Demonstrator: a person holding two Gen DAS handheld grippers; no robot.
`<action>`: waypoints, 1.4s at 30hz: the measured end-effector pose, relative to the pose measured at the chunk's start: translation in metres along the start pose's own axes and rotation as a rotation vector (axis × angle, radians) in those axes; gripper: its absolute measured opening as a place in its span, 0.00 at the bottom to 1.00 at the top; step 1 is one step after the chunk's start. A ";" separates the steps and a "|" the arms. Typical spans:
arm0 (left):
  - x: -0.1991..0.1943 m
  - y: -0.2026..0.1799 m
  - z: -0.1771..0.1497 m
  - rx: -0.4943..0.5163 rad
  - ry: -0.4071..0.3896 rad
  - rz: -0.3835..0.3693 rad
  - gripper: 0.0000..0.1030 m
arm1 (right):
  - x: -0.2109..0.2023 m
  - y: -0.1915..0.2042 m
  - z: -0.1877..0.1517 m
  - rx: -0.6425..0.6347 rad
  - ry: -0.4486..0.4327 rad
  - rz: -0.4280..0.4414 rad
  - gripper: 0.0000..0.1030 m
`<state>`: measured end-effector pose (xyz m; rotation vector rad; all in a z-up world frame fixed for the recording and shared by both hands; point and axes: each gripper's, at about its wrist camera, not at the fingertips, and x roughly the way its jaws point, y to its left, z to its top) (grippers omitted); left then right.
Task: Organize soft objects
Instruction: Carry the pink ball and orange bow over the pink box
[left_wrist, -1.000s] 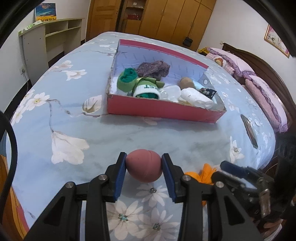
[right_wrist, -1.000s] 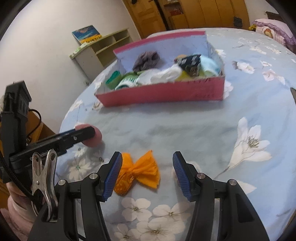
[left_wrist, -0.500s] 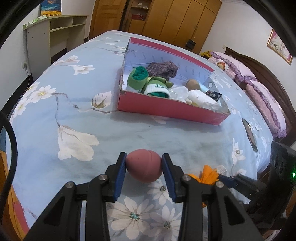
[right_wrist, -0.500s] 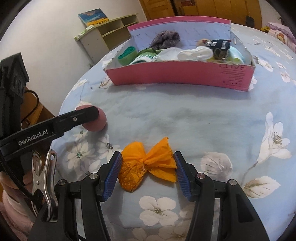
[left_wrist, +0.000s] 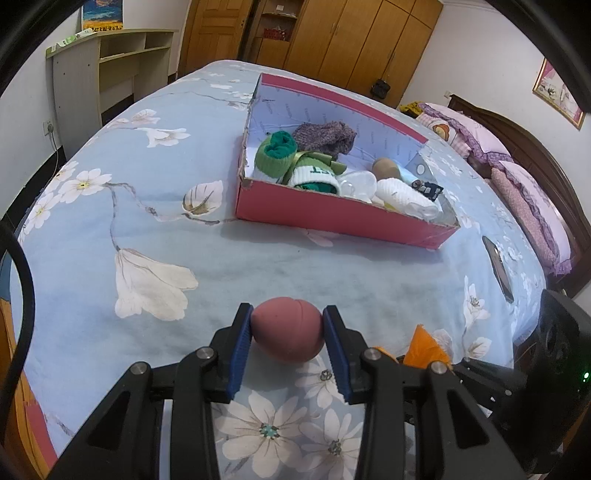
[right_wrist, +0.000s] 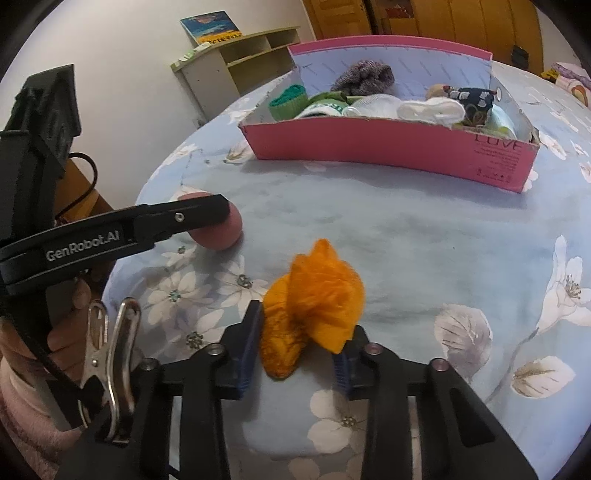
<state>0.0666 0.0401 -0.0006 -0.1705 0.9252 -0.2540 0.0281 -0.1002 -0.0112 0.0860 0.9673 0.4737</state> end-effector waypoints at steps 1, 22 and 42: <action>0.000 0.000 0.000 0.000 -0.001 0.000 0.39 | -0.001 0.000 0.000 -0.002 -0.005 0.001 0.31; -0.008 -0.031 0.030 0.084 -0.064 -0.036 0.39 | -0.047 -0.033 0.032 -0.003 -0.117 -0.094 0.27; 0.036 -0.082 0.096 0.154 -0.112 -0.084 0.39 | -0.063 -0.066 0.065 -0.002 -0.169 -0.168 0.27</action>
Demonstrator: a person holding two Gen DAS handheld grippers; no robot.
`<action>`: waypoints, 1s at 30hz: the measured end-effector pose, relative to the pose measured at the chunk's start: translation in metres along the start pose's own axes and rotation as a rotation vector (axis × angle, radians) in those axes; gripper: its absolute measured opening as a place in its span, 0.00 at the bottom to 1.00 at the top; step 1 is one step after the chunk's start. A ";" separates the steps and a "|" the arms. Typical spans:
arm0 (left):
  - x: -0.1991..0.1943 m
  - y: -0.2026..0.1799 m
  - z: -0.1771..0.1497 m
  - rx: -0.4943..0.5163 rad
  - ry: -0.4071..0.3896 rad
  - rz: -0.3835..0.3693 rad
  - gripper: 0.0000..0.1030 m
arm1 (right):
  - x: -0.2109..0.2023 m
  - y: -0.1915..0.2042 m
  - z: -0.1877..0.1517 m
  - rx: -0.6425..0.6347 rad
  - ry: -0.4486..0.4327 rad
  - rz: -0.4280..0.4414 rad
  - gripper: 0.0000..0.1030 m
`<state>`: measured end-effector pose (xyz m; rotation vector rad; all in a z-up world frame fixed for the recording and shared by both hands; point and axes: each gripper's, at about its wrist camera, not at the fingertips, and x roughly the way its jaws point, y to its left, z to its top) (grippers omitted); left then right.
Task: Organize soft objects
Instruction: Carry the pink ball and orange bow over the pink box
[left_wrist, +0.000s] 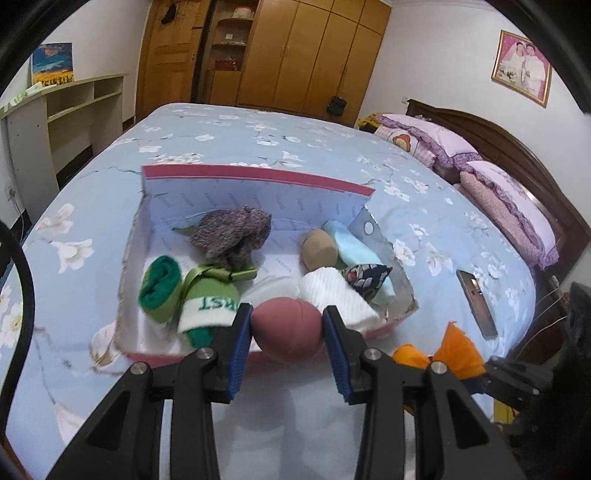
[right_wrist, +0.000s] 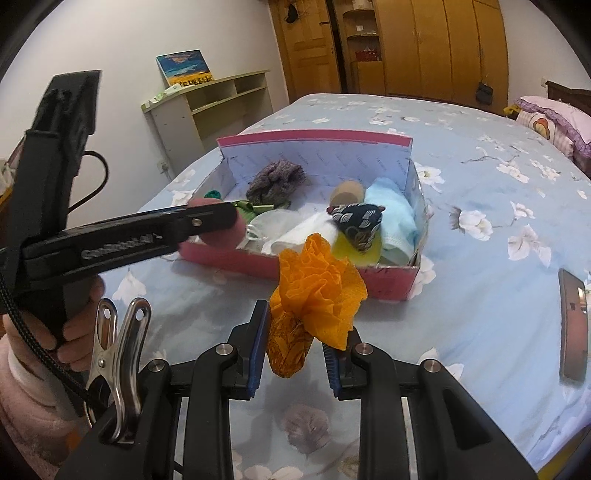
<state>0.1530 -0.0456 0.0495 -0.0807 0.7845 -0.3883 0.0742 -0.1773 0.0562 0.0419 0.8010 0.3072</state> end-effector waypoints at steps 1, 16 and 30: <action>0.005 -0.001 0.001 0.002 0.002 -0.003 0.39 | 0.000 -0.001 0.002 -0.001 -0.002 -0.002 0.27; 0.059 0.006 -0.006 -0.025 0.071 0.020 0.40 | 0.016 -0.022 0.037 -0.004 -0.035 -0.019 0.27; 0.064 0.004 -0.008 -0.019 0.073 0.018 0.44 | 0.063 -0.028 0.089 -0.020 -0.051 -0.007 0.27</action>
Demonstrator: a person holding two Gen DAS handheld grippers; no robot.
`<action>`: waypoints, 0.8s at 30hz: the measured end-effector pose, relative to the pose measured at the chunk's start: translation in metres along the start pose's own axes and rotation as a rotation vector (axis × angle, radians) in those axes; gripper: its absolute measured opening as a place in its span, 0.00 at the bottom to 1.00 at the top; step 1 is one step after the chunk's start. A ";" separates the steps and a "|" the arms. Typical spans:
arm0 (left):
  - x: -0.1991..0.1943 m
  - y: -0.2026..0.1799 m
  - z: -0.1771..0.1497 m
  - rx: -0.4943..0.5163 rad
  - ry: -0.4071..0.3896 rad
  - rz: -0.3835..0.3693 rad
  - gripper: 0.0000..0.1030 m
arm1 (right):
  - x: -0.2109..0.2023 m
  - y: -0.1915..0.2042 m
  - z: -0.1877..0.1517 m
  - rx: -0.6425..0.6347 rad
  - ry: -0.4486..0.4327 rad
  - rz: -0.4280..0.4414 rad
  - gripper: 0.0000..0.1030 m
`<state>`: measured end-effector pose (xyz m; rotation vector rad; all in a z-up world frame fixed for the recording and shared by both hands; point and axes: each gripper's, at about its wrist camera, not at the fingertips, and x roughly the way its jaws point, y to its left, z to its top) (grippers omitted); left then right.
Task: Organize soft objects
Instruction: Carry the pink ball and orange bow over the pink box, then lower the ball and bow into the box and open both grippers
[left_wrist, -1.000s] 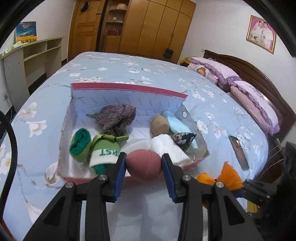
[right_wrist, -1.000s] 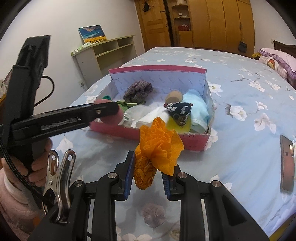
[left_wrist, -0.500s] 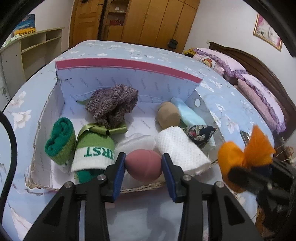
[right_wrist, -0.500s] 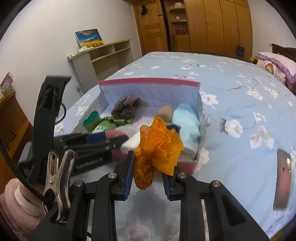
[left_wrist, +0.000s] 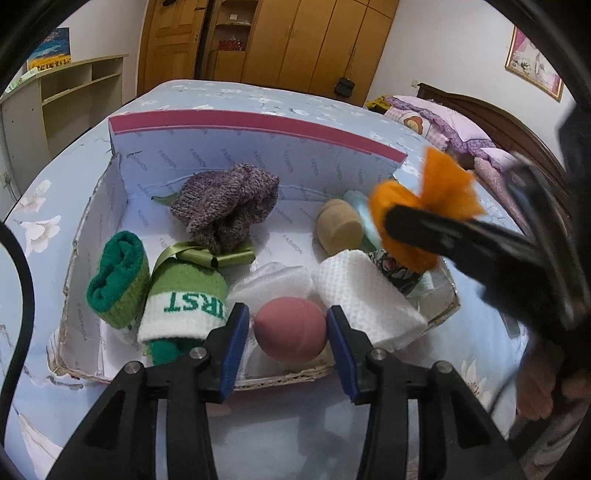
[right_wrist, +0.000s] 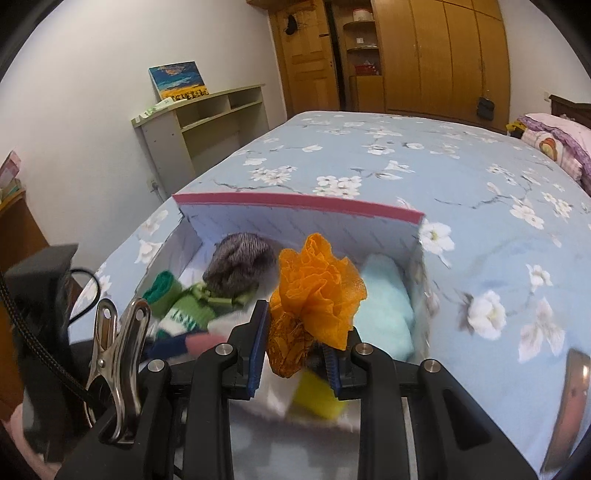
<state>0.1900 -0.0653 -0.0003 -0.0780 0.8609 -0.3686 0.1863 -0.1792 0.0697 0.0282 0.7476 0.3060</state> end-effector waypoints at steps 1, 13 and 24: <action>0.000 -0.001 0.000 0.002 0.000 0.001 0.44 | 0.005 0.000 0.003 -0.004 0.002 0.003 0.27; 0.000 -0.001 -0.002 0.005 0.002 0.000 0.45 | 0.058 -0.009 0.019 -0.004 0.064 0.017 0.27; 0.001 -0.003 -0.002 0.010 0.007 0.006 0.48 | 0.055 -0.010 0.017 0.017 0.047 0.053 0.46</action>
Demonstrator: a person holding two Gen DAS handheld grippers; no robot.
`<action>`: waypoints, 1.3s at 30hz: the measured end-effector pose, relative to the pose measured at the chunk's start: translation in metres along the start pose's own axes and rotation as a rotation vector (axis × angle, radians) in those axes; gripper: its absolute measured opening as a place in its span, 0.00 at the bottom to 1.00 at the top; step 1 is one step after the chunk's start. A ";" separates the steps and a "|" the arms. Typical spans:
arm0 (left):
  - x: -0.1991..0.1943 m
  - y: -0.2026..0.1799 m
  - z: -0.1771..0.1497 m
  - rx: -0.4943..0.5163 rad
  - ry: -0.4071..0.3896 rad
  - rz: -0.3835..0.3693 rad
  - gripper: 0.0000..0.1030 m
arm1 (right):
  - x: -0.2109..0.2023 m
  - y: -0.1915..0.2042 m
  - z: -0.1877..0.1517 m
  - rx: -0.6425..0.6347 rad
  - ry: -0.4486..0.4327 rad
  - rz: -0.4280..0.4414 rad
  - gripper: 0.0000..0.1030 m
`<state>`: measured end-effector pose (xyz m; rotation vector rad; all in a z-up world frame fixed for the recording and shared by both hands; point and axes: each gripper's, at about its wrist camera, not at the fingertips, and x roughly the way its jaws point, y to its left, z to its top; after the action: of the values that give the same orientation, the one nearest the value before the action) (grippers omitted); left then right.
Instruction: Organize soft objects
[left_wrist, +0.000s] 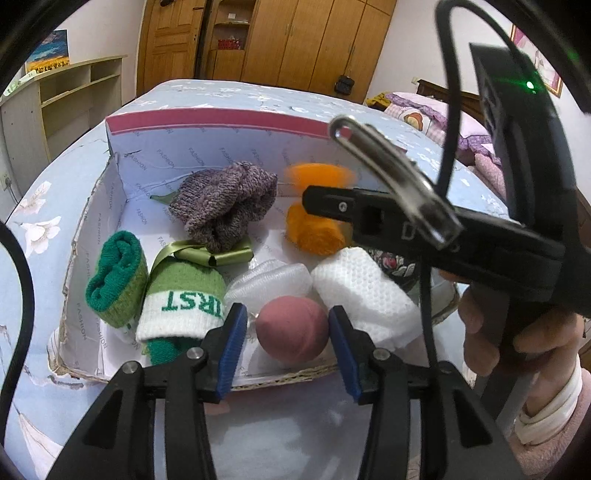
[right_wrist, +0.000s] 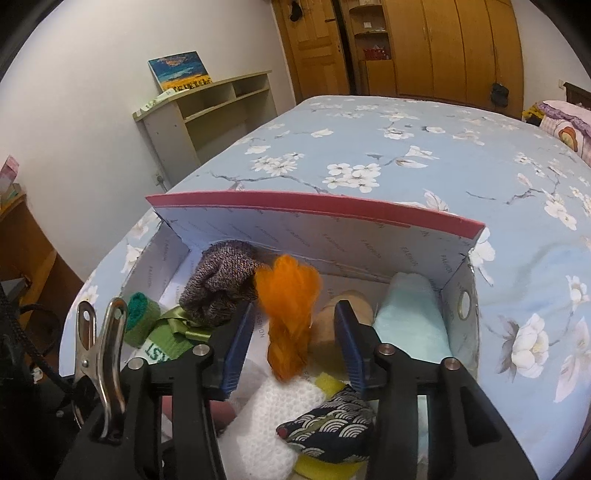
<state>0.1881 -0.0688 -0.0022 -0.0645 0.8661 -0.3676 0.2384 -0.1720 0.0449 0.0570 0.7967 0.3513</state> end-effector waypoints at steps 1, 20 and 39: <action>0.000 0.000 0.000 0.000 0.000 0.004 0.49 | -0.001 0.000 0.000 -0.001 -0.003 -0.006 0.46; -0.020 0.003 0.008 -0.022 -0.051 0.094 0.72 | -0.052 0.005 -0.020 0.014 -0.079 -0.023 0.48; -0.078 0.013 -0.008 -0.057 -0.131 0.165 0.74 | -0.106 0.027 -0.061 0.046 -0.139 -0.054 0.53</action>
<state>0.1401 -0.0296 0.0475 -0.0689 0.7464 -0.1815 0.1188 -0.1862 0.0805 0.1012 0.6678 0.2747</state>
